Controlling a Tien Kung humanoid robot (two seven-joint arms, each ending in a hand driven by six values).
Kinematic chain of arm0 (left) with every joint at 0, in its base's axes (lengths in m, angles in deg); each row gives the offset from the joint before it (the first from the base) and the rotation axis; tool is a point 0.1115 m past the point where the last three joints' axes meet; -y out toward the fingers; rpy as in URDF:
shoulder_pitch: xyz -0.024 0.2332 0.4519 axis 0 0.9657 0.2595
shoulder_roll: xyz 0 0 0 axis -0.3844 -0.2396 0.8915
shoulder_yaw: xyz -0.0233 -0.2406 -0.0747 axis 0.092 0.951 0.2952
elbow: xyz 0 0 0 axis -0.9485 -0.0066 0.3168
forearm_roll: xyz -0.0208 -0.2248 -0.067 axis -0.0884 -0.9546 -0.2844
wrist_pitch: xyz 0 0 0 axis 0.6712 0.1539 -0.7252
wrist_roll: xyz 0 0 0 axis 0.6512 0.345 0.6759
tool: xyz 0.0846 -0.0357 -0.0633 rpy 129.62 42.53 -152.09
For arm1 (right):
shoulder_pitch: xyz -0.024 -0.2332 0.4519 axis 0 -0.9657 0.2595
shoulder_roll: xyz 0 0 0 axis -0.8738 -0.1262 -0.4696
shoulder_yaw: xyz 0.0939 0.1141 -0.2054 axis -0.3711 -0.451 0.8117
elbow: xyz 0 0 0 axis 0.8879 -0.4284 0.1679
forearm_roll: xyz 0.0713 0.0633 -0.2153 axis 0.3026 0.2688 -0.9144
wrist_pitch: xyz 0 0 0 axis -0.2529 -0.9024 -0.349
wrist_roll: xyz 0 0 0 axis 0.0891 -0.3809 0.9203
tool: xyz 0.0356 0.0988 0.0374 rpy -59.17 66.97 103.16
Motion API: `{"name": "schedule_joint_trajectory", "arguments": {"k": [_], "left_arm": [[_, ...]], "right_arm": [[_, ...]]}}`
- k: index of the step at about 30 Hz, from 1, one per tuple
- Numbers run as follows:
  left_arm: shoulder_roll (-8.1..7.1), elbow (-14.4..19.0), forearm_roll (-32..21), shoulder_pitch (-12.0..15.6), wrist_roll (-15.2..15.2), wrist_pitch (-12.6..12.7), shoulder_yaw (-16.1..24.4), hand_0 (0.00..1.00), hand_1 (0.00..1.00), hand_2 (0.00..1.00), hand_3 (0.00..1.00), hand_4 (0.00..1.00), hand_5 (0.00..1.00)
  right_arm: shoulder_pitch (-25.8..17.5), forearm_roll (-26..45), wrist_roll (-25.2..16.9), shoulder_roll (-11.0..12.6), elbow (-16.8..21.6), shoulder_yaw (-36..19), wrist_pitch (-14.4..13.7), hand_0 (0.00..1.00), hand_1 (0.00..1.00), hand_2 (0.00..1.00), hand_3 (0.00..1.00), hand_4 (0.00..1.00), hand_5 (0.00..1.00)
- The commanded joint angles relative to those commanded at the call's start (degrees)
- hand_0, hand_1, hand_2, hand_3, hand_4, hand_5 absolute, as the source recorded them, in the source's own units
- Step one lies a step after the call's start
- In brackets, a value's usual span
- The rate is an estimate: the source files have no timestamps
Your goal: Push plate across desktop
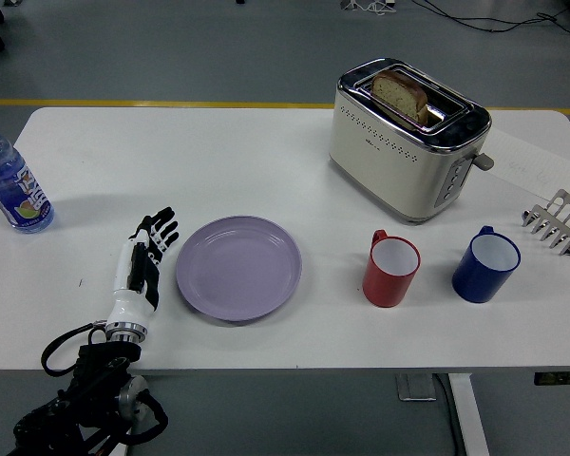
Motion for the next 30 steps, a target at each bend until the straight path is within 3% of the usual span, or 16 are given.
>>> {"name": "schedule_joint_trajectory", "arguments": {"k": [13,21,30], "left_arm": [[-0.03,0.7,-2.04,-1.56,0.0,-0.36,-5.63,0.817,0.837,0.846,0.751,0.475,0.955],[0.47,0.91,-6.43,-3.5,0.0,0.69,-11.94,0.816,0.836,0.846,0.748,0.476,0.955],[1.05,1.83,-7.36,-4.6,0.0,0.64,-13.76,0.82,0.837,0.846,0.743,0.476,0.951]], "right_arm": [[-0.12,0.02,-0.16,0.08,0.0,-0.16,0.01,0.517,0.483,0.594,0.545,0.191,0.275],[-0.55,-0.54,0.06,0.11,0.0,-0.47,0.1,0.519,0.483,0.594,0.545,0.191,0.275],[-0.77,-0.42,0.03,0.2,0.0,-0.41,0.05,0.518,0.483,0.594,0.545,0.191,0.272]]}}
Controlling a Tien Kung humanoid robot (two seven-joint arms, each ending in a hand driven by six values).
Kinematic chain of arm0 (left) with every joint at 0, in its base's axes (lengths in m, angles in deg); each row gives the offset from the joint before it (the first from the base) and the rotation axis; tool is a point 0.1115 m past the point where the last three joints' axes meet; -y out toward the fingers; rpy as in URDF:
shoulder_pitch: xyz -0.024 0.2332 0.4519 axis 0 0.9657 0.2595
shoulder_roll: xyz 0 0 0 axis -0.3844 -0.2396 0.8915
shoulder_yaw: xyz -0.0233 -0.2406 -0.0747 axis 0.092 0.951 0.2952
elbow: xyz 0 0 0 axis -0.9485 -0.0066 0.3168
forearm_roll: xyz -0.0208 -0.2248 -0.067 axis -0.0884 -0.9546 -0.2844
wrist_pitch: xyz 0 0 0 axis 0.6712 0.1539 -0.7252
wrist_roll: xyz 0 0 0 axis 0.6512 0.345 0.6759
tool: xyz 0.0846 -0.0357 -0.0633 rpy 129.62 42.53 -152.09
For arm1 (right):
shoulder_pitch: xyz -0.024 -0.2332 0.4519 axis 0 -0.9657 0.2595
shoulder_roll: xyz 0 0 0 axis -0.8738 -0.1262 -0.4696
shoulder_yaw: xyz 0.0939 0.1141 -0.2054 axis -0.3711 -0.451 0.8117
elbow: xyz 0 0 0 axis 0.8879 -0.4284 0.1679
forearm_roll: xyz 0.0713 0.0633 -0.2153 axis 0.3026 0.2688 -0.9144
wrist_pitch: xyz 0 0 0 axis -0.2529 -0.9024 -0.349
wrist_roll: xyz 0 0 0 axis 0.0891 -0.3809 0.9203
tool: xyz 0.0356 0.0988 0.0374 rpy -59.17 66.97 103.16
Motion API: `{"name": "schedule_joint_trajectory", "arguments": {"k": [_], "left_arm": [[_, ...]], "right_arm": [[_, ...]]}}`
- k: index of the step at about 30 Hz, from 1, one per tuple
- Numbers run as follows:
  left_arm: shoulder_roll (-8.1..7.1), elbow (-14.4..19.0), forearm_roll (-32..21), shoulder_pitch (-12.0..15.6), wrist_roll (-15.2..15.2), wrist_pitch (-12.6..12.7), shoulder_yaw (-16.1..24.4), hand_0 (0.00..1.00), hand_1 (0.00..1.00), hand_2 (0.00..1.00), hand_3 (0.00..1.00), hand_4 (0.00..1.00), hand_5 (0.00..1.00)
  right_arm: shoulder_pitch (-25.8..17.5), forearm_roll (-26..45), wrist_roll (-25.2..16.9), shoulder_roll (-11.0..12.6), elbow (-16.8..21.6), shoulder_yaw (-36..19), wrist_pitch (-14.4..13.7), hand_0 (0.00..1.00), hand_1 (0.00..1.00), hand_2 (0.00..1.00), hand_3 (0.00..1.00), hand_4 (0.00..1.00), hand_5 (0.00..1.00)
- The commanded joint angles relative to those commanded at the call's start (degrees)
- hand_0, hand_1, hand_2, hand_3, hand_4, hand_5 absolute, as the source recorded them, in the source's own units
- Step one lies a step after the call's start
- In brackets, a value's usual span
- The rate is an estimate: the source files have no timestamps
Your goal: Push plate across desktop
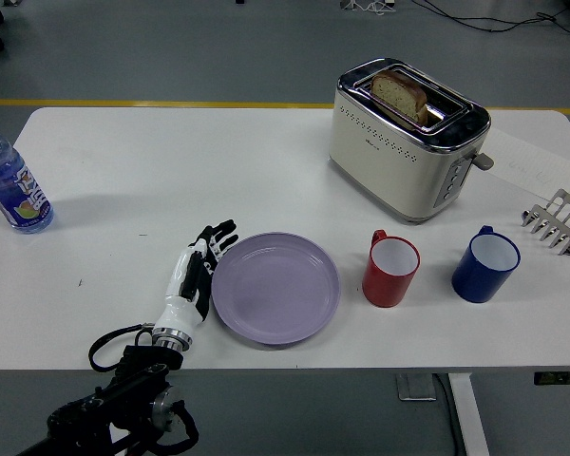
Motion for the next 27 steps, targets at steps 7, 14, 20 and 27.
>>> {"name": "schedule_joint_trajectory", "arguments": {"k": [7,14,20,27], "left_arm": [[0.22,0.64,0.01,-0.53,0.0,-0.31,-0.76,0.821,0.836,0.846,0.74,0.474,0.95],[0.33,0.69,0.45,-0.38,0.0,-0.25,0.24,0.821,0.837,0.846,0.739,0.468,0.943],[0.58,0.56,1.76,0.51,0.0,0.09,3.87,0.821,0.836,0.846,0.737,0.468,0.942],[1.05,0.92,7.37,3.91,0.0,2.07,15.87,0.81,0.83,0.845,0.738,0.468,0.943]], "right_arm": [[-0.02,0.03,-0.08,0.07,0.0,0.12,0.01,0.518,0.483,0.594,0.545,0.192,0.273],[0.04,0.25,-0.07,0.08,0.0,0.3,-0.03,0.518,0.483,0.593,0.545,0.192,0.274],[0.06,0.49,-0.07,0.07,0.0,0.47,-0.1,0.518,0.483,0.593,0.545,0.192,0.271],[0.25,0.57,-0.04,0.09,0.0,0.63,-0.16,0.517,0.483,0.593,0.545,0.192,0.269]]}}
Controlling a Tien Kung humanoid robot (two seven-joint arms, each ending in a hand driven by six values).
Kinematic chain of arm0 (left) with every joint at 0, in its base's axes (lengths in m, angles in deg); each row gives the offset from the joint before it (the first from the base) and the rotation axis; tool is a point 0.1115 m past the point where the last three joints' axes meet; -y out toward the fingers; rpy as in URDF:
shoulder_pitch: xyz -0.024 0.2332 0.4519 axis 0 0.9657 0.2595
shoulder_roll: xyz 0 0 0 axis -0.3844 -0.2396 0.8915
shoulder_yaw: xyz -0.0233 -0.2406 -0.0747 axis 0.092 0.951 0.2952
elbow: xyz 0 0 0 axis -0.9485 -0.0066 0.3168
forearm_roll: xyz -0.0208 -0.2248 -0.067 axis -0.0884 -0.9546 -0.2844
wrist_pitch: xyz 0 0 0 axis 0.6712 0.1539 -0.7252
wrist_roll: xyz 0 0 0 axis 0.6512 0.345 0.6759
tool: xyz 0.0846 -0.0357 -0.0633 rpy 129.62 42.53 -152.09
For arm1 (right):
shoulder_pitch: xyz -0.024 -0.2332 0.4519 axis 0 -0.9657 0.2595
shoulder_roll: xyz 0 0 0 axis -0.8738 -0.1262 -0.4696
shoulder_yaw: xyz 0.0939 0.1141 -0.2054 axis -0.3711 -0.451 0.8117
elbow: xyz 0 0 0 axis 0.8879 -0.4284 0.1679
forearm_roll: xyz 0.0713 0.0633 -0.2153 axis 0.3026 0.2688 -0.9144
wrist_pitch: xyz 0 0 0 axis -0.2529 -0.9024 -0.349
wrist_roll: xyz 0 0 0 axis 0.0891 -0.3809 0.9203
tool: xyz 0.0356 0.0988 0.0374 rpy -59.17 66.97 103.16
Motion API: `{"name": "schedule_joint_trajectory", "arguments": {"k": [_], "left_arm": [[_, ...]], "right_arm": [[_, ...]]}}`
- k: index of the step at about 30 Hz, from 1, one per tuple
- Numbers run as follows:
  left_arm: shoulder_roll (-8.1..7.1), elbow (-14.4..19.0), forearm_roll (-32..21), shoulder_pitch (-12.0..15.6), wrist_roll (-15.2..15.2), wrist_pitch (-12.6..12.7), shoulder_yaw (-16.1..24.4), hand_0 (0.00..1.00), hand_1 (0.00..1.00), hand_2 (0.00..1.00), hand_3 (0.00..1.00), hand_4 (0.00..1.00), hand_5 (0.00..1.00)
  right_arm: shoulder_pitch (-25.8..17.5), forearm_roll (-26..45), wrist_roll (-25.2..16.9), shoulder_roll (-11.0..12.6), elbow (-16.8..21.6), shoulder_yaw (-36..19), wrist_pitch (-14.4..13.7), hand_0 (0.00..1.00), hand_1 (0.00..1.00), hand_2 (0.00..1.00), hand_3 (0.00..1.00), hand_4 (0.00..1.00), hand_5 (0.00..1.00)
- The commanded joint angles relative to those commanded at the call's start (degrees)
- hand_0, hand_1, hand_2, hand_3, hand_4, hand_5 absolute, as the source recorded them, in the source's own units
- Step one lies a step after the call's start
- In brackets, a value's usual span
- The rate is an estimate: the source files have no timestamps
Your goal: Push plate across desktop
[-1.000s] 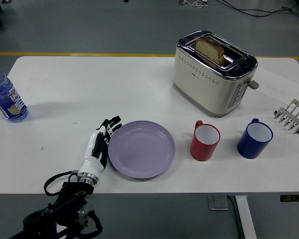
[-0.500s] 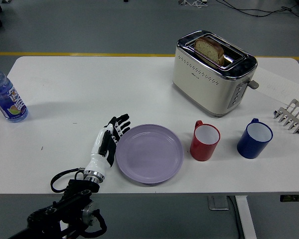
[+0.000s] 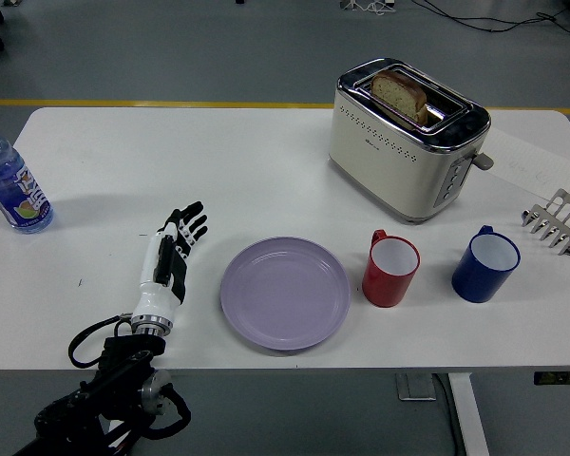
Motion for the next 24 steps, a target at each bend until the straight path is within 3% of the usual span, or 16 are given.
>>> {"name": "schedule_joint_trajectory", "arguments": {"k": [1,2,4,8,9,14,15,18,24], "left_arm": [[0.13,0.2,1.35,0.7,0.0,-0.06,2.21,0.81,0.83,0.845,0.738,0.468,0.943],[0.25,0.46,2.55,1.35,0.0,-0.27,4.2,0.735,0.762,0.77,0.671,0.47,0.946],[0.4,1.1,4.57,2.31,0.0,-0.93,8.06,0.735,0.762,0.77,0.671,0.47,0.946],[0.36,3.59,7.81,4.46,0.0,-3.85,16.47,0.735,0.762,0.77,0.671,0.47,0.946],[0.24,4.64,8.33,5.32,-1.12,-5.02,17.95,0.692,0.715,0.709,0.65,0.471,0.946],[0.0,9.42,6.37,8.44,-12.58,-14.65,28.86,0.692,0.715,0.709,0.65,0.471,0.946],[-0.05,10.45,4.36,9.05,-15.19,-17.26,31.47,0.568,0.685,0.698,0.649,0.473,0.947],[-0.45,11.65,-0.18,10.26,-22.64,-23.67,38.24,0.568,0.685,0.698,0.649,0.473,0.947],[-1.43,12.62,-3.73,12.51,-35.72,-28.3,44.36,0.578,0.694,0.708,0.663,0.478,0.952]], "right_arm": [[0.02,-0.02,0.0,0.02,0.0,0.0,0.01,0.517,0.483,0.593,0.545,0.192,0.269],[0.06,0.0,-0.01,0.02,0.0,0.03,0.01,0.517,0.483,0.592,0.545,0.191,0.268],[0.1,0.0,-0.02,0.03,0.0,0.05,-0.01,0.517,0.483,0.592,0.545,0.191,0.268],[0.12,-0.37,0.02,0.02,0.0,-0.17,0.03,0.517,0.483,0.592,0.545,0.191,0.268],[0.16,-0.5,0.03,0.02,0.0,-0.25,0.04,0.517,0.483,0.59,0.545,0.191,0.267],[0.25,-0.85,0.04,0.01,0.0,-0.53,0.1,0.517,0.483,0.59,0.545,0.191,0.267],[0.27,-0.94,0.05,-0.01,0.0,-0.62,0.12,0.517,0.483,0.59,0.546,0.191,0.267],[0.35,-1.19,0.07,-0.06,0.0,-0.81,0.18,0.517,0.483,0.59,0.546,0.191,0.267],[0.44,-1.05,0.07,-0.14,0.0,-0.85,0.17,0.517,0.483,0.591,0.546,0.191,0.266]]}}
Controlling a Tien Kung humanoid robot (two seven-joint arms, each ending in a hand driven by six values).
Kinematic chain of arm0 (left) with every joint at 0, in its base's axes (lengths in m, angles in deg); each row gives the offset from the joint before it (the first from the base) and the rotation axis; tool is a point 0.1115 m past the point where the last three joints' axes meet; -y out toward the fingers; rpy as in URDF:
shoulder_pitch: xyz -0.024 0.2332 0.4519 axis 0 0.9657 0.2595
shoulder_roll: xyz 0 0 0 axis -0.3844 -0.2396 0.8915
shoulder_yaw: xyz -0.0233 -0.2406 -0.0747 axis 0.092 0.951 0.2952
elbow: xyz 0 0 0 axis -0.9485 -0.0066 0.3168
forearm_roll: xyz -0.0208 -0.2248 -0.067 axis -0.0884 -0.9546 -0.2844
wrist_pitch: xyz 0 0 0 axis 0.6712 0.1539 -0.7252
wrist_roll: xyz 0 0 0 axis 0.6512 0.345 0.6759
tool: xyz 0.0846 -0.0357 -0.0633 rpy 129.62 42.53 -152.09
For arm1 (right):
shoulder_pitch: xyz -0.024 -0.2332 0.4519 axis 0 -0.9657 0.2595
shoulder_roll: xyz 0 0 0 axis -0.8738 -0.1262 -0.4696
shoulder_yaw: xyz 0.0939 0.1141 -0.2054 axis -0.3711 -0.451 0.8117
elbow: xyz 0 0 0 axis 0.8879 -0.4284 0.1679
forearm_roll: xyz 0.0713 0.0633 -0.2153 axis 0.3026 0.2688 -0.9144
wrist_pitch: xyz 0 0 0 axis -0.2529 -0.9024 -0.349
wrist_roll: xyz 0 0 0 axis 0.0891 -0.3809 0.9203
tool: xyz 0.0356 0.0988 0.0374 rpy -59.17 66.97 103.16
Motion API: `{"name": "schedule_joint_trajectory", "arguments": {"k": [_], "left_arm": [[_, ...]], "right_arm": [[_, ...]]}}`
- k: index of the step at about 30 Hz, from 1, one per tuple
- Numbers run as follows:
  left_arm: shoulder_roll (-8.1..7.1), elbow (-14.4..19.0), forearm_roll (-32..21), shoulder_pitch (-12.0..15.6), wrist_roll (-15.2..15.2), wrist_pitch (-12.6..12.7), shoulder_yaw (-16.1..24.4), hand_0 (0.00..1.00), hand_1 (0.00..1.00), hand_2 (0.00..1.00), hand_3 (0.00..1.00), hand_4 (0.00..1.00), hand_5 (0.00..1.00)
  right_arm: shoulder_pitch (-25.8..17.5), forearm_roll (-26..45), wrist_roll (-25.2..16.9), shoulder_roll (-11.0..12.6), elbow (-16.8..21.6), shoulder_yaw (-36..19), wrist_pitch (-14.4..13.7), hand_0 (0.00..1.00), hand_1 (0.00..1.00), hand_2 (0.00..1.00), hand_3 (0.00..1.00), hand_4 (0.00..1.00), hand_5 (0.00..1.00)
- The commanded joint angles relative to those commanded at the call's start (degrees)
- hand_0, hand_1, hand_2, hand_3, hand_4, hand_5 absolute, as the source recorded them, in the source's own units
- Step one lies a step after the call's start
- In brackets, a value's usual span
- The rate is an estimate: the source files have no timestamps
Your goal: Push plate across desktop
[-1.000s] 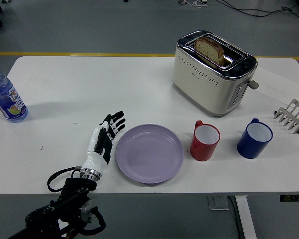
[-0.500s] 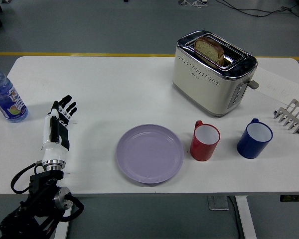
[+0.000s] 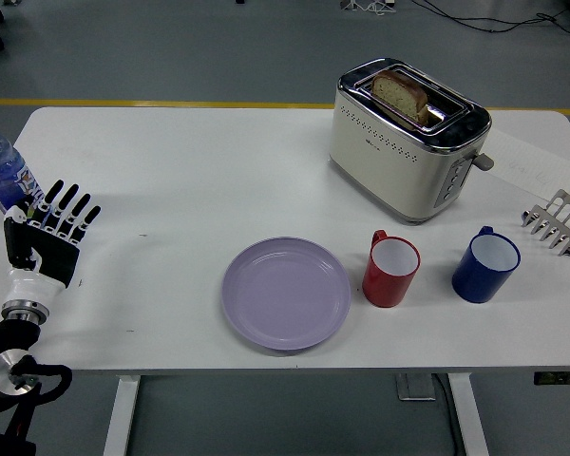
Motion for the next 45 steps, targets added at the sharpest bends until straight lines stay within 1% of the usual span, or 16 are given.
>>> {"name": "schedule_joint_trajectory", "arguments": {"k": [1,3,6,9,12,13,14,24,33,45], "left_arm": [[-0.12,0.03,-0.11,0.26,-1.3,-0.09,0.42,0.578,0.694,0.708,0.663,0.478,0.952],[-0.29,0.0,-0.73,0.73,-2.07,-0.3,1.18,0.582,0.696,0.709,0.664,0.475,0.945],[-0.44,-0.14,-1.23,1.1,-1.74,-0.42,1.67,0.582,0.696,0.709,0.664,0.475,0.945],[-0.37,-0.52,-1.52,1.11,-0.61,-0.13,2.16,0.585,0.698,0.708,0.665,0.473,0.947],[-0.39,-0.91,-1.57,1.01,-0.16,0.05,2.2,0.585,0.698,0.708,0.665,0.473,0.947],[-0.4,-1.04,-1.54,1.01,-0.11,0.11,2.17,0.585,0.698,0.708,0.665,0.473,0.947],[-0.41,-1.14,-1.51,1.02,-0.09,0.15,2.13,0.586,0.697,0.706,0.663,0.493,0.967],[-0.37,-1.95,-1.77,1.13,0.22,0.98,1.38,0.587,0.695,0.703,0.662,0.497,0.972],[-0.29,-2.19,-2.28,0.89,0.31,2.42,1.28,0.591,0.691,0.699,0.659,0.497,0.971],[-0.35,-2.26,-2.34,0.69,0.39,2.77,1.77,0.596,0.689,0.696,0.659,0.497,0.967]], "right_arm": [[0.0,0.07,0.0,0.0,0.0,0.02,-0.01,0.517,0.483,0.591,0.546,0.191,0.266],[-0.02,0.1,0.02,-0.03,0.0,0.0,-0.01,0.517,0.483,0.591,0.546,0.19,0.266],[-0.13,0.16,0.08,-0.08,0.0,0.0,0.01,0.517,0.483,0.591,0.546,0.19,0.266],[-0.26,0.03,0.16,-0.11,0.0,0.02,0.06,0.517,0.483,0.591,0.546,0.191,0.267],[-0.42,-0.2,0.23,-0.12,0.0,0.06,0.12,0.517,0.483,0.591,0.546,0.191,0.267],[-0.46,-0.27,0.24,-0.11,0.0,0.1,0.13,0.517,0.483,0.591,0.546,0.191,0.267],[-0.48,-0.32,0.26,-0.11,0.0,0.11,0.14,0.516,0.483,0.589,0.546,0.191,0.268],[-0.69,-0.34,0.28,-0.1,0.0,0.2,0.0,0.516,0.483,0.589,0.545,0.19,0.269],[-0.38,0.0,0.22,-0.12,0.0,0.29,-0.11,0.516,0.483,0.591,0.545,0.189,0.269],[0.04,0.1,0.28,-0.23,0.0,0.48,-0.05,0.516,0.483,0.592,0.545,0.19,0.269]]}}
